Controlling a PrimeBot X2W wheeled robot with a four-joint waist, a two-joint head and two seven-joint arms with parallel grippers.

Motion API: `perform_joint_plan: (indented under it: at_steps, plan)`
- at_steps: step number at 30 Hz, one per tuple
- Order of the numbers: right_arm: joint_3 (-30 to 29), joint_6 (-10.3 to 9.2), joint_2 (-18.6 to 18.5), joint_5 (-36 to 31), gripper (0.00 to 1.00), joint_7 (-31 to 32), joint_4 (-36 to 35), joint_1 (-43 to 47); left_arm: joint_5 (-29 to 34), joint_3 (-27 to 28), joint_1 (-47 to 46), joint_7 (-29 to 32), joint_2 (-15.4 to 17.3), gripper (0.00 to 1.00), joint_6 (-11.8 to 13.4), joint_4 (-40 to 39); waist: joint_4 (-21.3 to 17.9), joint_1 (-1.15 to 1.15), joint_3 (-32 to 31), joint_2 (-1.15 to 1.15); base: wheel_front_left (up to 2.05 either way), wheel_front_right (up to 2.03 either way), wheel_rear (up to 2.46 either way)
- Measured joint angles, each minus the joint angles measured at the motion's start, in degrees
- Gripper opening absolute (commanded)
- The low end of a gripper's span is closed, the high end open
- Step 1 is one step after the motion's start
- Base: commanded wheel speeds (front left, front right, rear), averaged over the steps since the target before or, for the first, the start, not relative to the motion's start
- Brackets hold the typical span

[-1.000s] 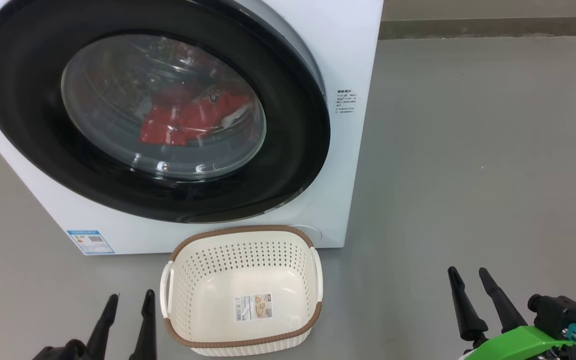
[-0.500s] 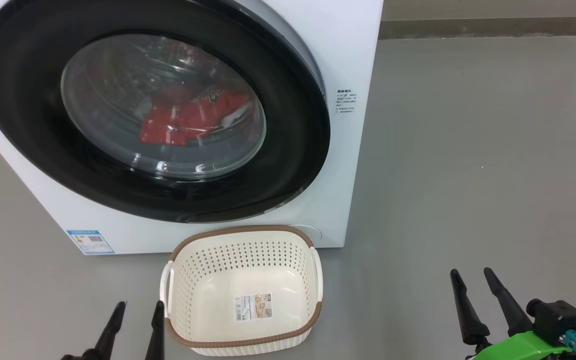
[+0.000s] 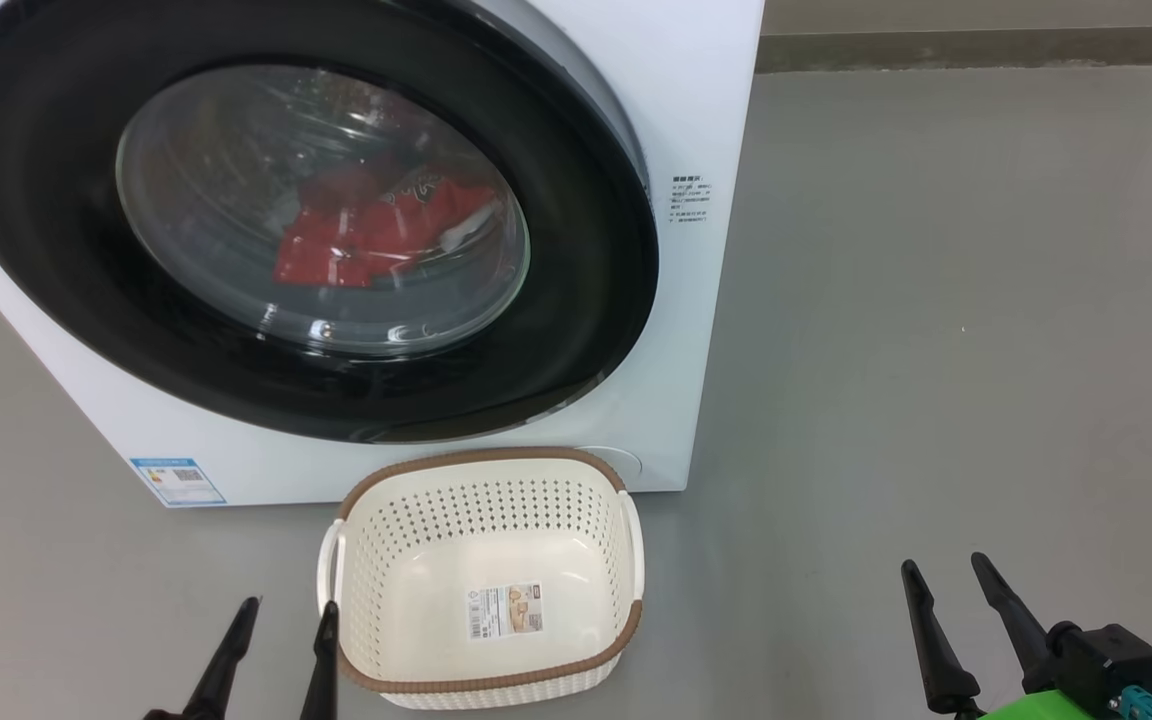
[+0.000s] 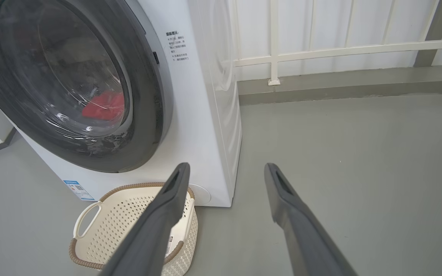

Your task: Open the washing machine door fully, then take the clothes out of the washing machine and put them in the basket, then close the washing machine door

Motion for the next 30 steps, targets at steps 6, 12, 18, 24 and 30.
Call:
perform_joint_plan:
  at_steps: [6, 12, 18, 24, 30]
  plan:
    - [-0.1, 0.00, 0.2, 0.0, 1.00, 0.0, -0.5, 0.0, -0.1, -0.5, 0.0, 0.0, 0.1, 1.00, 0.0, -0.1, 0.2, 0.00, 0.1, 0.00, 0.00, 0.00, 0.00]
    - [0.6, 0.00, 0.4, 2.1, 0.00, 0.0, -1.9, -0.1, -0.3, -0.7, 0.0, 0.0, 0.2, 1.00, 0.0, 0.0, 0.6, 0.00, 0.3, 0.00, 0.00, 0.00, 0.00]
    - [1.7, 0.00, 0.4, 13.9, 0.00, -0.1, -4.9, -5.1, -1.0, -1.3, -0.2, 0.0, 0.4, 1.00, 0.0, -0.1, 0.9, 0.00, 1.6, 0.00, 0.00, 0.00, 0.00]
    - [2.0, 0.00, 0.2, 30.3, 0.00, -0.4, -8.1, -16.4, -1.8, -2.7, -1.9, 0.0, 0.8, 1.00, 0.0, -0.1, 1.5, 0.00, 3.9, 0.00, 0.00, 0.00, 0.00]
    - [2.8, 0.00, -0.5, 41.7, 0.00, -0.4, -8.2, -25.1, -2.9, -4.2, -5.1, 0.0, 1.3, 1.00, 0.0, -0.4, 2.7, 0.00, 7.2, 0.00, 0.00, 0.00, 0.00]
